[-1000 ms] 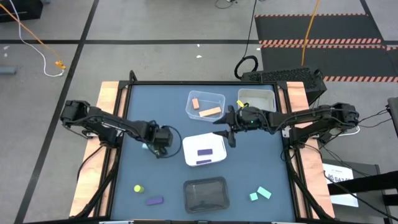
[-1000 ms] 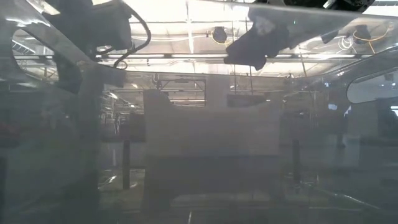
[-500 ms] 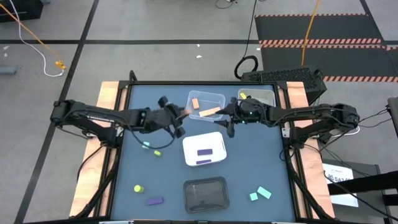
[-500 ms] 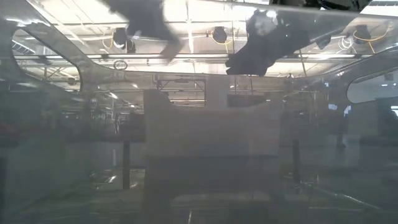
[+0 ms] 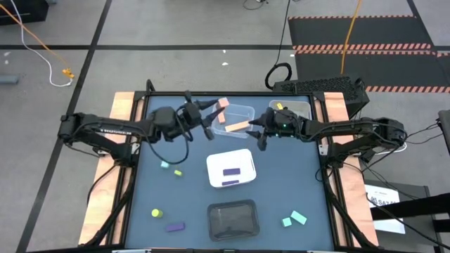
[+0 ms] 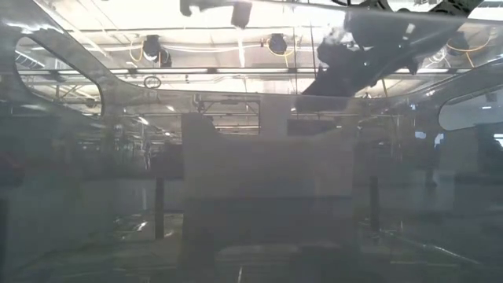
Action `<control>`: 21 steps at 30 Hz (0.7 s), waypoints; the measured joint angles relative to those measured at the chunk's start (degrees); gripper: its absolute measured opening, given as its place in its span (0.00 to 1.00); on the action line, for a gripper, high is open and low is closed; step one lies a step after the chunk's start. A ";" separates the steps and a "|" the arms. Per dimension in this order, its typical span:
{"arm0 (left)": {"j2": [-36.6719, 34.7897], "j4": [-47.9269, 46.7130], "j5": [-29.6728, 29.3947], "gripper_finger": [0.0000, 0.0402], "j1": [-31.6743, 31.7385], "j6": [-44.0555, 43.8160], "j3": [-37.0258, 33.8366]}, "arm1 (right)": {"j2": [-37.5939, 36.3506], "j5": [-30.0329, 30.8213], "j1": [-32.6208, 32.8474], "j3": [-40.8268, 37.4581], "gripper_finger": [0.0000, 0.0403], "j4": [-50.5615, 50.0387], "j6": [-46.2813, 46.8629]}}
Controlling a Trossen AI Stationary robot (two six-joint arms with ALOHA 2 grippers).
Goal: Sort & place blocks by color
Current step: Put the orange rectangle block into the transparent bin
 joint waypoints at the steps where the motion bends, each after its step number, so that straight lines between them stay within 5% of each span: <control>1: 0.50 -0.68 0.08 0.30 0.42 -1.04 0.00 | 0.00 1.03 -0.12 -0.13 0.52 -0.02 -0.27; 21: 23.75 -5.65 0.78 0.30 10.60 -25.78 -0.09 | 0.00 3.40 -0.92 -0.16 0.52 1.90 -1.32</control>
